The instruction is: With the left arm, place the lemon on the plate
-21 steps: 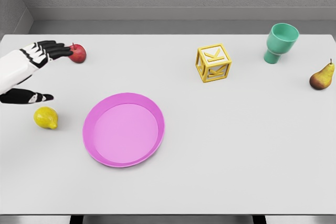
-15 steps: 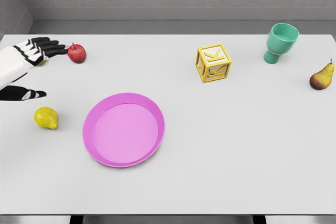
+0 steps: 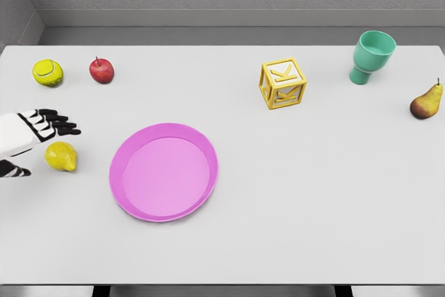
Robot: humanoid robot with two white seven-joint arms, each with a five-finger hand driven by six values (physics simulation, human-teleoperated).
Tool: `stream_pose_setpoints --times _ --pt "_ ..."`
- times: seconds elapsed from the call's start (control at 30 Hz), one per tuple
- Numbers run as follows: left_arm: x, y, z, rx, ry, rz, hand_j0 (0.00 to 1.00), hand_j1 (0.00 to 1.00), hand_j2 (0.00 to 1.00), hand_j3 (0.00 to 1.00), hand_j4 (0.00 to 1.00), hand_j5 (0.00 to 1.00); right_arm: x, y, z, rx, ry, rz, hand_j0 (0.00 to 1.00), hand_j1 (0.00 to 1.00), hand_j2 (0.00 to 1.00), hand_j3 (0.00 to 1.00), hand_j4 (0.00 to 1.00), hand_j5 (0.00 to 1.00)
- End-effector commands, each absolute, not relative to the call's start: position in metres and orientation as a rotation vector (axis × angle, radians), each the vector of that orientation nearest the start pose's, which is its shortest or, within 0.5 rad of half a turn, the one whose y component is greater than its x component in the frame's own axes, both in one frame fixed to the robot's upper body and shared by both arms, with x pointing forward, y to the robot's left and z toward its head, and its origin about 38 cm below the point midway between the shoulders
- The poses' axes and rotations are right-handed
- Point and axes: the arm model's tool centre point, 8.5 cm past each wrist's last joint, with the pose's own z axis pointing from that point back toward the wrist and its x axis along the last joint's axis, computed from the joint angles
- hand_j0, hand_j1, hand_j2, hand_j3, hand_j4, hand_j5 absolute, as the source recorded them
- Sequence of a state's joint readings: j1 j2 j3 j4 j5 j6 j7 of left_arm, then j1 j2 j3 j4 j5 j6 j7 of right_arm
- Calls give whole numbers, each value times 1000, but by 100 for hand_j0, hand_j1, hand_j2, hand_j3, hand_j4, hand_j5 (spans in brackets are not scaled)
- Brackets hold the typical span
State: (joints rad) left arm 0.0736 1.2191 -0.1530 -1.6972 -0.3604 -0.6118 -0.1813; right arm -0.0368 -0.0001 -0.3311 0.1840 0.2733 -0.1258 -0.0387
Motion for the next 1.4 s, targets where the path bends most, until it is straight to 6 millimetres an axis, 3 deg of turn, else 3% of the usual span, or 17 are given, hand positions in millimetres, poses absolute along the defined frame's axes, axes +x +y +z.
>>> stream_pose_setpoints --times 0.0,0.13,0.5,0.7,0.9,1.1,1.3,1.37 --pt "315 414 209 483 -1334 -1996 100 100 100 100 100 100 -24 -255 -257 -74 12 -59 100 100 100 100 100 100" --pt "310 402 182 423 -1357 -1965 100 100 100 100 100 100 -24 -255 -257 -74 12 -59 100 100 100 100 100 100" --pt "328 409 198 478 -1419 -1883 100 100 100 100 100 100 -24 -254 -257 -73 12 -61 100 100 100 100 100 100" --pt "329 391 173 465 -1449 -1871 100 100 100 100 100 100 -24 -254 -257 -73 12 -61 100 100 100 100 100 100" --pt "338 415 160 510 -1385 -1814 100 100 100 100 100 100 -24 -255 -257 -75 12 -61 100 100 100 100 100 100" --pt "341 403 149 480 -1374 -1856 100 100 100 100 100 100 -24 -254 -257 -73 12 -61 100 100 100 100 100 100" --pt "339 399 142 473 -1346 -1901 88 88 88 88 88 88 -24 -254 -257 -73 12 -61 100 100 100 100 100 100" --pt "340 400 142 486 -1334 -1919 80 80 80 80 80 80 -24 -254 -257 -73 12 -61 100 100 100 100 100 100"
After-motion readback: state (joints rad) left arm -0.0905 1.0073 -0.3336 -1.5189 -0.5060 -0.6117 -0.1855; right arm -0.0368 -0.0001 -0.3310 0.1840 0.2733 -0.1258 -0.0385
